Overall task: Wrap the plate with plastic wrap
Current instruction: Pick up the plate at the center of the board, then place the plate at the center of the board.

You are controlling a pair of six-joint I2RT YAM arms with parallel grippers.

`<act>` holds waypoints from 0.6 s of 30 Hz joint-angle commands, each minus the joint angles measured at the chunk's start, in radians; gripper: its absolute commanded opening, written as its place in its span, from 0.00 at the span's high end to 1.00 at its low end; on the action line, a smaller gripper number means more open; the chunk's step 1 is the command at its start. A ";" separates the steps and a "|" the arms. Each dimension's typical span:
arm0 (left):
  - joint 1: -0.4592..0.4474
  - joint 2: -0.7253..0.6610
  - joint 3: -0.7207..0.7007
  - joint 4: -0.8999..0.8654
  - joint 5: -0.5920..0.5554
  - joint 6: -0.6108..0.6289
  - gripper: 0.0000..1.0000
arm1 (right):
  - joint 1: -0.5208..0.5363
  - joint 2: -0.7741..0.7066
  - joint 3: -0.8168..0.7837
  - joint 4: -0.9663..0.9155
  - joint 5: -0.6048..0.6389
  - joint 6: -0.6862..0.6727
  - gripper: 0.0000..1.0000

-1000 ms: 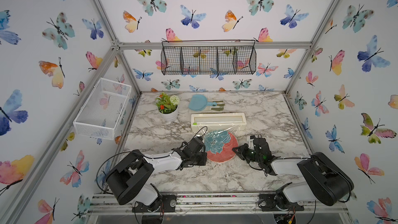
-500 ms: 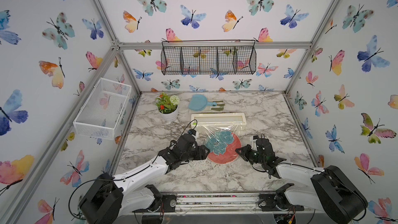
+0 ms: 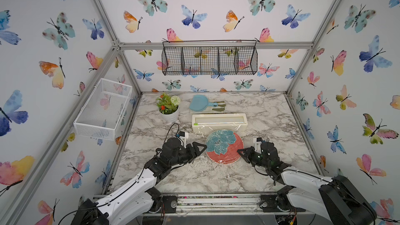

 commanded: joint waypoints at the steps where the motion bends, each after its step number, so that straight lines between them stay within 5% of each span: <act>1: 0.004 0.020 -0.075 0.198 0.068 -0.121 0.33 | 0.003 0.012 0.036 0.276 -0.060 0.057 0.98; 18: 0.036 0.302 -0.028 0.308 0.137 -0.018 0.42 | 0.002 0.019 0.075 0.278 -0.086 0.050 0.98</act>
